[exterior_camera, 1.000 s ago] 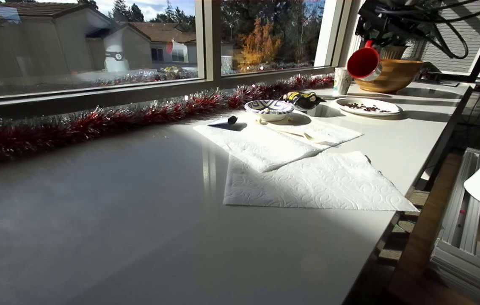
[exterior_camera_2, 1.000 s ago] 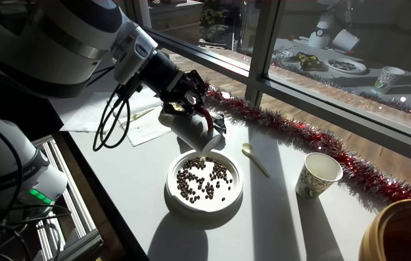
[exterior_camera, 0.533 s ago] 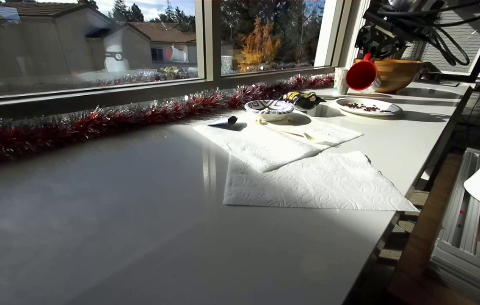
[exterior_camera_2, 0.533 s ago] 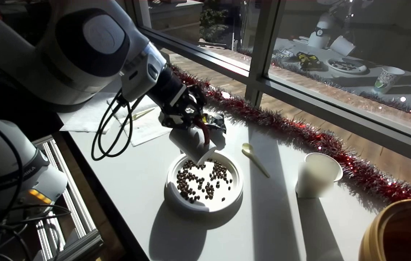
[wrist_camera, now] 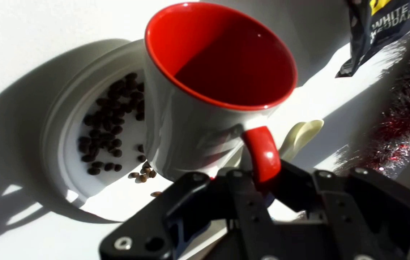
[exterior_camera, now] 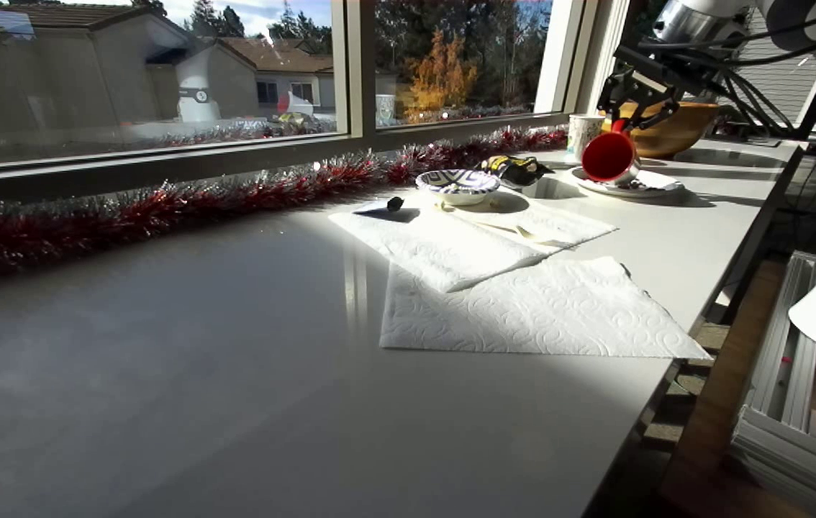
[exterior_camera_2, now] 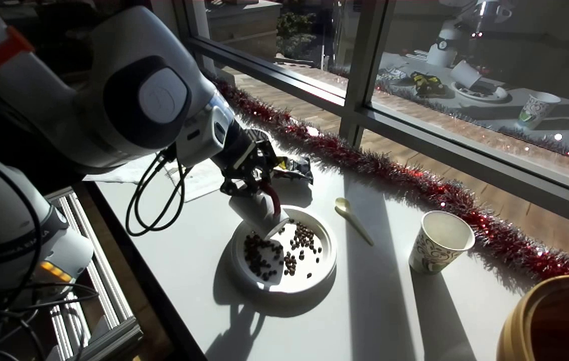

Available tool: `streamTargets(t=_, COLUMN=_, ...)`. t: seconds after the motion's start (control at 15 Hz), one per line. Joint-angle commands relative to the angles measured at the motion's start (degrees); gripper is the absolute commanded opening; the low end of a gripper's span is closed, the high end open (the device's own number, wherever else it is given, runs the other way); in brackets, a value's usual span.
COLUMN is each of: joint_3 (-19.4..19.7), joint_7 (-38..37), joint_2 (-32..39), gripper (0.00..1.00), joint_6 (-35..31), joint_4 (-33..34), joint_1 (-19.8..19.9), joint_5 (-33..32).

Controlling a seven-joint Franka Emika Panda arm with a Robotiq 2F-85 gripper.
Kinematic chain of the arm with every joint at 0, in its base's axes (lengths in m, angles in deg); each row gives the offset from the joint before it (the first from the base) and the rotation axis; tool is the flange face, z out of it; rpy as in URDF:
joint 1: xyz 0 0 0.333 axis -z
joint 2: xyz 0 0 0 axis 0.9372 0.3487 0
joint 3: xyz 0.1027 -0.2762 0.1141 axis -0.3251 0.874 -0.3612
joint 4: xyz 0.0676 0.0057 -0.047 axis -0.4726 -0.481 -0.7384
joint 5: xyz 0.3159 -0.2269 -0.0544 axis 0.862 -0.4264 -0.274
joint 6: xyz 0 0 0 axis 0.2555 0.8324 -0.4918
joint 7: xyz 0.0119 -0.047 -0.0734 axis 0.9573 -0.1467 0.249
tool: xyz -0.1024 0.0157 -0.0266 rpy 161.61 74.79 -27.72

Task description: Pour out the beans from the cup

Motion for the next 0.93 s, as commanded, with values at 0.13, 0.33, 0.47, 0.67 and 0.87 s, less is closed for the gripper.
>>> streamTargets(t=0.13, joint_3=1.8, joint_7=-2.9, joint_2=-2.9, gripper=0.02, joint_6=0.0, joint_4=0.0, joint_1=-0.8, joint_5=-3.0)
streamTargets(t=0.33, joint_3=0.9, joint_7=-1.6, joint_2=-0.7, gripper=0.07, joint_6=0.0, joint_4=0.1, joint_1=-0.2, joint_5=-1.8)
streamTargets(t=0.47, joint_3=1.0, joint_7=-2.5, joint_2=-1.6, gripper=0.07, joint_6=0.1, joint_4=0.1, joint_1=-0.1, joint_5=-3.2)
streamTargets(t=0.67, joint_3=1.1, joint_7=-2.6, joint_2=-2.4, gripper=0.02, joint_6=0.1, joint_4=0.1, joint_1=-0.1, joint_5=-3.7)
streamTargets(t=0.87, joint_3=0.7, joint_7=-4.1, joint_2=-4.8, gripper=0.02, joint_6=0.1, joint_4=0.0, joint_1=0.1, joint_5=-6.6)
